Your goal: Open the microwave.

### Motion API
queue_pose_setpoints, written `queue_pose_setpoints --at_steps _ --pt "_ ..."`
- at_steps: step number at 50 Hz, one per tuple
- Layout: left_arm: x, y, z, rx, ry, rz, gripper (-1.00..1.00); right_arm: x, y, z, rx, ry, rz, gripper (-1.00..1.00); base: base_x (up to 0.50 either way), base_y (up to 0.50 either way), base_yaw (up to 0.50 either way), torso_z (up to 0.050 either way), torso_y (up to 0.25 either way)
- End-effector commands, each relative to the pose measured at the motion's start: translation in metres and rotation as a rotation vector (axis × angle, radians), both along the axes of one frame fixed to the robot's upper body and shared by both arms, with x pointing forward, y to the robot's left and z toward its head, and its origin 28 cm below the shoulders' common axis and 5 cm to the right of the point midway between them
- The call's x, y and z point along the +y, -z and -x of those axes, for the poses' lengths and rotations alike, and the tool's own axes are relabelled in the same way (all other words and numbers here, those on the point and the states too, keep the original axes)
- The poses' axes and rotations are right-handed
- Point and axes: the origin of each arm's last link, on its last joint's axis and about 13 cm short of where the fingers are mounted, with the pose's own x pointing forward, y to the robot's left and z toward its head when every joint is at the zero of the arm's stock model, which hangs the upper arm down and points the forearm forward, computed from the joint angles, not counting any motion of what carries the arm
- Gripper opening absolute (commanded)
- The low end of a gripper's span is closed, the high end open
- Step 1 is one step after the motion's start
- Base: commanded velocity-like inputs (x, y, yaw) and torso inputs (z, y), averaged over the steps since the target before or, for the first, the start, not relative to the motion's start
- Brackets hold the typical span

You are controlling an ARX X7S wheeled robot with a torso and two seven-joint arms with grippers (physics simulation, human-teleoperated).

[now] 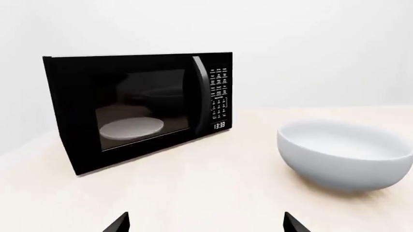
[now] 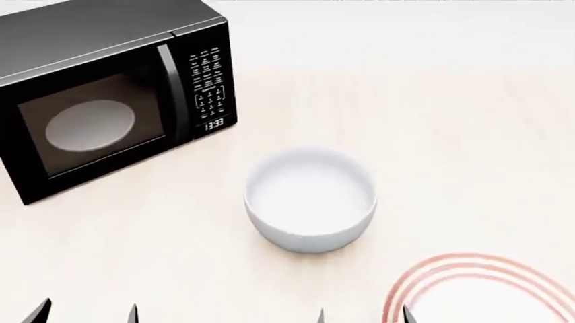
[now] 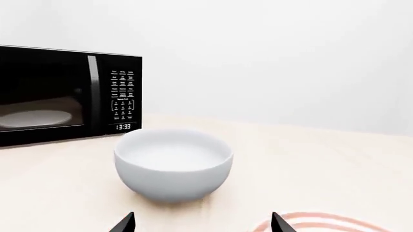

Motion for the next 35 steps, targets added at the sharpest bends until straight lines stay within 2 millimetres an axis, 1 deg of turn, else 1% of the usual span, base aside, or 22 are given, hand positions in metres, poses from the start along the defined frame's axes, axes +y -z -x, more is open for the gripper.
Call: queue_pose_setpoints --at_steps 1,35 --pt "-0.0001 0.0 0.0002 0.001 0.001 0.001 1.0 0.0001 0.0002 0.0002 0.0 0.003 0.01 1.0 0.25 0.45 0.0 0.0 0.0" --pt "-0.0001 0.0008 -0.0003 0.008 0.009 0.0 1.0 0.0013 0.0026 -0.0028 0.005 -0.011 -0.006 1.0 0.19 0.49 0.0 0.0 0.0"
